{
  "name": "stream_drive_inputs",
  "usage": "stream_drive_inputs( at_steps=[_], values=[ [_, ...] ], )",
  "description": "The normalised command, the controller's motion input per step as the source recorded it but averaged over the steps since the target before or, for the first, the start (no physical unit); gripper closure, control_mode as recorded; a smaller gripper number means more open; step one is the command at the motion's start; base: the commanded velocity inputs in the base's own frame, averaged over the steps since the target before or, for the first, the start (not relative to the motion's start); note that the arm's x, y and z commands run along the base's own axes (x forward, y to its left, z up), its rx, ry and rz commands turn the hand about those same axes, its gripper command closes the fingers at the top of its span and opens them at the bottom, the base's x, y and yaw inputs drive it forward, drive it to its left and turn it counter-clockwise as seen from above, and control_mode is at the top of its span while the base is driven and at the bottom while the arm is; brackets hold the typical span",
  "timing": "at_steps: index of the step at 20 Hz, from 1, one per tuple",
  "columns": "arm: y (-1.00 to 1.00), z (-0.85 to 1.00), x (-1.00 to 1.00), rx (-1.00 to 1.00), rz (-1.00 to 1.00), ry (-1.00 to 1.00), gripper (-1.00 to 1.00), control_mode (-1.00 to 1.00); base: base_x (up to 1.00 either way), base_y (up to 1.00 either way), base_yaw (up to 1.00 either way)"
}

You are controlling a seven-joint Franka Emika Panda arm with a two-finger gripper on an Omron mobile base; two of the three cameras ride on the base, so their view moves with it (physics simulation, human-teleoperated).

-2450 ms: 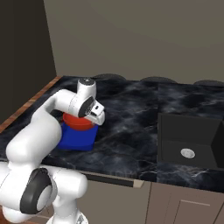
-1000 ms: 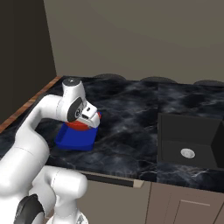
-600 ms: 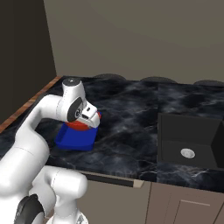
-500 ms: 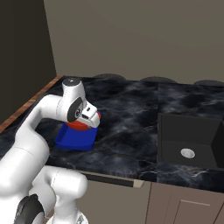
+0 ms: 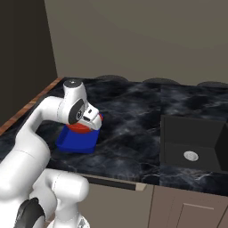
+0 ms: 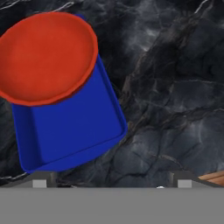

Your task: Place the two vegetables and bowl onto the tray for setting up a vegetable dip station.

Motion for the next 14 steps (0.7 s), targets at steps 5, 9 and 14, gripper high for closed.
stream_drive_inputs(
  at_steps=[5, 9, 14],
  values=[
    [0.0, 0.0, 0.0, 0.0, 0.0, 0.0, -1.0, 1.0, -0.4, -0.11, -0.08],
    [0.0, 0.0, 0.0, 0.0, 0.0, 0.0, -1.0, 1.0, -0.48, -0.11, -0.11],
    [0.0, 0.0, 0.0, 0.0, 0.0, 0.0, -1.0, 1.0, -0.41, -0.08, -0.14]
  ],
)
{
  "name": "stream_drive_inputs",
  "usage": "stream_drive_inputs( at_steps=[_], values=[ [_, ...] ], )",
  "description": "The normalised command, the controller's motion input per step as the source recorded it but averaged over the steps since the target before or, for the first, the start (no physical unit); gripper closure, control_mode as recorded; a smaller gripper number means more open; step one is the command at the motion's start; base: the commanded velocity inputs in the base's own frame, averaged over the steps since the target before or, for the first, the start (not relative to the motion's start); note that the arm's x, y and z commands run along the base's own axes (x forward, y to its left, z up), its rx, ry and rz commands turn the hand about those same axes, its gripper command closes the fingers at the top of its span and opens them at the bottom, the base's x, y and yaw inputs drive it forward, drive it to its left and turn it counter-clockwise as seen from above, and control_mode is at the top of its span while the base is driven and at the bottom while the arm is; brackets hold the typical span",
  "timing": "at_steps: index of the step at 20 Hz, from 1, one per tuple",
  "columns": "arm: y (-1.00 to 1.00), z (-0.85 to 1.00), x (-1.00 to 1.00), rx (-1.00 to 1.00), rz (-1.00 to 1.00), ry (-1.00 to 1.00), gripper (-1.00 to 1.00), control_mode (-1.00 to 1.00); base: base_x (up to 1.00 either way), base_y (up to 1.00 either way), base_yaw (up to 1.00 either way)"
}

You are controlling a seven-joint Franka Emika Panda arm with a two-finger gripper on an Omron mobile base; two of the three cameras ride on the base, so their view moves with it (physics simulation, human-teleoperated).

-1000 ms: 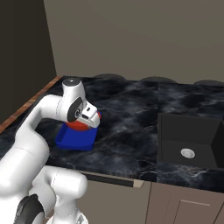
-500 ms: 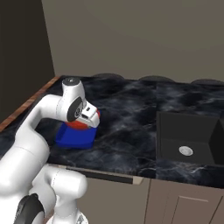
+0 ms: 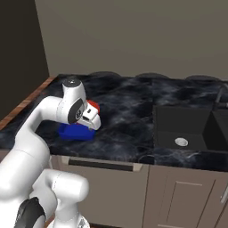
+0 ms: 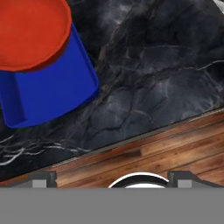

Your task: Place the two vegetables and bowl onto the tray for setting up a vegetable dip station.

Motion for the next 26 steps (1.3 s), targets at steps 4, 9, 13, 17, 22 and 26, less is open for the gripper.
stream_drive_inputs(
  at_steps=[4, 9, 13, 17, 22, 26],
  values=[
    [0.0, 0.0, 0.0, 0.0, 0.0, 0.0, -1.0, 1.0, -0.4, -0.08, -0.11],
    [0.0, 0.0, 0.0, 0.0, 0.0, 0.0, -1.0, 1.0, -0.07, -0.24, -0.03],
    [0.0, 0.0, 0.0, 0.0, 0.0, 0.0, -1.0, 1.0, 0.0, -0.36, -0.06],
    [0.0, 0.0, 0.0, 0.0, 0.0, 0.0, -1.0, 1.0, 0.0, -0.23, -0.34],
    [0.0, 0.0, 0.0, 0.0, 0.0, 0.0, -1.0, 1.0, 0.0, -0.19, -0.4],
    [0.0, 0.0, 0.0, 0.0, 0.0, 0.0, -1.0, 1.0, 0.01, -0.22, -0.42]
  ],
)
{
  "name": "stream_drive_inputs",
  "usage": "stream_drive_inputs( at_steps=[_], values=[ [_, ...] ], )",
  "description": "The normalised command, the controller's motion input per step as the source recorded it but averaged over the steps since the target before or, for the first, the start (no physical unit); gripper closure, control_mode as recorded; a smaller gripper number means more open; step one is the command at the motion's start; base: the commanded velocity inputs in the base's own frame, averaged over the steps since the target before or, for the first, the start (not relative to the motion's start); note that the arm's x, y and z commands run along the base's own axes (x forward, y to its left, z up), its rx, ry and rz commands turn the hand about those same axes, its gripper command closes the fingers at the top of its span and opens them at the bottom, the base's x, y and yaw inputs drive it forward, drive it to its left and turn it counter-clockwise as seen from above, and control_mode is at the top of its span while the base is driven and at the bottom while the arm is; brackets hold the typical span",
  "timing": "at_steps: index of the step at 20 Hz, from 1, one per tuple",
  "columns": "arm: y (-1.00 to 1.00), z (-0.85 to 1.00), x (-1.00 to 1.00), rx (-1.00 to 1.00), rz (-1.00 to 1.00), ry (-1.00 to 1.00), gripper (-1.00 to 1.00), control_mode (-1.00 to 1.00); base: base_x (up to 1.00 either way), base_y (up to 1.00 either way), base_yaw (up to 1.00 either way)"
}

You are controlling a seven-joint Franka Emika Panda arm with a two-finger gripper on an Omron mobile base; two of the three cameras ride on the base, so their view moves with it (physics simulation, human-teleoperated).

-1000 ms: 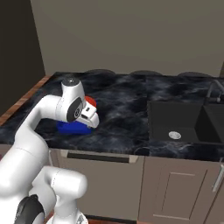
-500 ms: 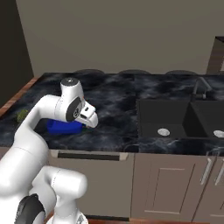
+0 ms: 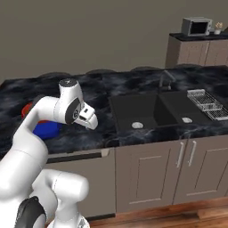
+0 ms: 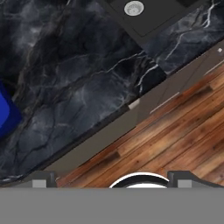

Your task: Place the two vegetables and bowl onto the tray for setting up a vegetable dip station.

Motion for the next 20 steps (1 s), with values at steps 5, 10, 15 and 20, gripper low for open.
stream_drive_inputs(
  at_steps=[5, 10, 15, 20],
  values=[
    [0.0, 0.0, 0.0, 0.0, 0.0, 0.0, -1.0, 1.0, 0.1, -0.12, -0.28],
    [0.0, 0.0, 0.0, 0.0, 0.0, 0.0, -1.0, 1.0, 0.32, -0.26, -0.03],
    [0.0, 0.0, 0.0, 0.0, 0.0, 0.0, -1.0, 1.0, 0.32, -0.4, 0.01],
    [0.0, 0.0, 0.0, 0.0, 0.0, 0.0, -1.0, 1.0, 0.29, -0.49, 0.05]
  ],
)
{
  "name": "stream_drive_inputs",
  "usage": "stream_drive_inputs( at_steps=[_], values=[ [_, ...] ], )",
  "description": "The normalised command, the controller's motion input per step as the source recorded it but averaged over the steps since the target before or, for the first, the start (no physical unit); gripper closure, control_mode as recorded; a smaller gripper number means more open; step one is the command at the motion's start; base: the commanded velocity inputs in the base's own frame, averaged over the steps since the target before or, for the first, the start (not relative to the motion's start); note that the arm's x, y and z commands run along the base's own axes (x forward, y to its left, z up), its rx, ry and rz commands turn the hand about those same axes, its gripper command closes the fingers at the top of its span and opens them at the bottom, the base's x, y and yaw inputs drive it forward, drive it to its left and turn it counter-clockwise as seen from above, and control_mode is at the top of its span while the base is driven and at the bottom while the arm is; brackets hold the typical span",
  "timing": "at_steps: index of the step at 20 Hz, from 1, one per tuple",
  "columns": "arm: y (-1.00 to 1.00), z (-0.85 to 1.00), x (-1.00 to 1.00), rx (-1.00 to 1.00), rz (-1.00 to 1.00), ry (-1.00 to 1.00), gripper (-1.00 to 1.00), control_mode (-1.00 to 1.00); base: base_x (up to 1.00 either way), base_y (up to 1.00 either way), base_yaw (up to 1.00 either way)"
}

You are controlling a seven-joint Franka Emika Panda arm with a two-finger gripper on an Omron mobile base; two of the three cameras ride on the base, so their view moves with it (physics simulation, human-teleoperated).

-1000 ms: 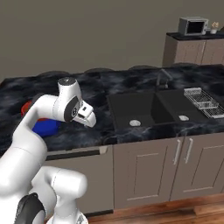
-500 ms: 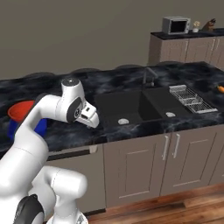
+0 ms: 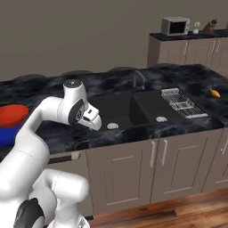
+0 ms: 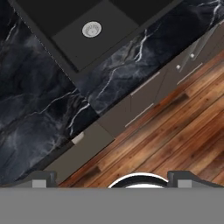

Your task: Place the two vegetables and bowl onto the tray for setting up a vegetable dip station.

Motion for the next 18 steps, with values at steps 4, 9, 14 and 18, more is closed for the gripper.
stream_drive_inputs(
  at_steps=[4, 9, 14, 18],
  values=[
    [0.0, 0.0, 0.0, 0.0, 0.0, 0.0, -1.0, 1.0, 0.27, -0.53, 0.01],
    [0.0, 0.0, 0.0, 0.0, 0.0, 0.0, -1.0, 1.0, 0.26, -0.52, 0.03],
    [0.0, 0.0, 0.0, 0.0, 0.0, 0.0, -1.0, 1.0, 0.27, -0.51, 0.04],
    [0.0, 0.0, 0.0, 0.0, 0.0, 0.0, -1.0, 1.0, 0.27, -0.52, 0.06]
  ],
)
